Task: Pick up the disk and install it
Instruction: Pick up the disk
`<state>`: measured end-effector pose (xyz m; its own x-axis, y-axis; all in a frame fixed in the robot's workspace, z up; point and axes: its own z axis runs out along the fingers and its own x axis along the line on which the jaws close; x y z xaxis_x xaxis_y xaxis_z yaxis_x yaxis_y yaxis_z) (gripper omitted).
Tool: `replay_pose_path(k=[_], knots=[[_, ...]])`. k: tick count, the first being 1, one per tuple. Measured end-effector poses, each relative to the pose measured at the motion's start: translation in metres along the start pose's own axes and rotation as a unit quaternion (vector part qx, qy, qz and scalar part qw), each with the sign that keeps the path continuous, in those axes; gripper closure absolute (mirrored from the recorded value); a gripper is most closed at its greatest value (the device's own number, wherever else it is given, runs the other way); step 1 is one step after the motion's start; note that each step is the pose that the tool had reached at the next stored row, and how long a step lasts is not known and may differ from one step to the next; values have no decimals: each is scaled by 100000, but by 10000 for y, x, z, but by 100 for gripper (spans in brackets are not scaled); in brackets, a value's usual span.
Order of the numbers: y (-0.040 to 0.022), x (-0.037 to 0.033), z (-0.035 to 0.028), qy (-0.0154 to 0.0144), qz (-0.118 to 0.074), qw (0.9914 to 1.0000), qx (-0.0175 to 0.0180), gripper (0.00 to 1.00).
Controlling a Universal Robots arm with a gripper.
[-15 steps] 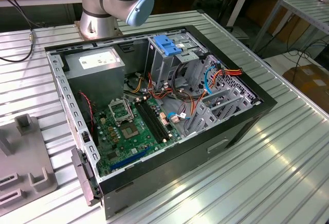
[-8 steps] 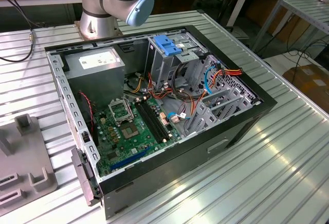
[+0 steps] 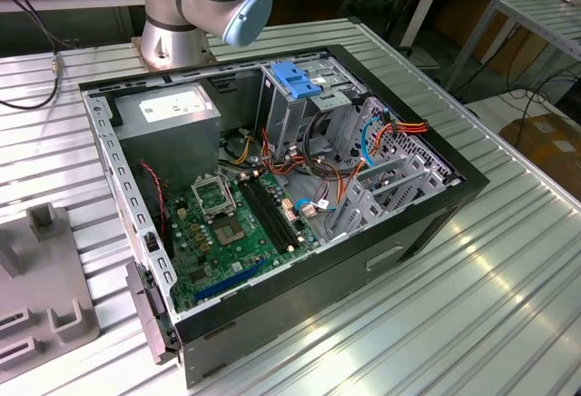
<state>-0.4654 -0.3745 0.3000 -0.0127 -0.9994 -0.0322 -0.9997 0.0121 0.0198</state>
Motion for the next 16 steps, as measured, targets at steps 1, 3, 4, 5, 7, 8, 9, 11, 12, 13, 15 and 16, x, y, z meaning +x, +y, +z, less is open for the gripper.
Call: replay_pose_path(k=[1,3,4,5,7,8,9,11,12,13,15,16], knots=[[0,0,-14,-1,0,100000,0,63],[1,-1,-45,0,-2,100000,3,63],[1,-2,-62,2,-1,100000,-1,63],[2,-2,-75,1,-1,100000,0,63],[2,-3,-110,1,-2,100000,0,63],[3,-4,-128,3,-2,100000,-2,63],[3,-4,-144,2,-3,100000,2,63],[4,-6,-187,1,-1,100000,1,63],[4,-7,-204,-1,0,100000,7,63],[5,-8,-233,1,-1,100000,2,63],[5,-9,-271,1,1,100000,-2,63],[6,-9,-292,2,-1,100000,2,63]])
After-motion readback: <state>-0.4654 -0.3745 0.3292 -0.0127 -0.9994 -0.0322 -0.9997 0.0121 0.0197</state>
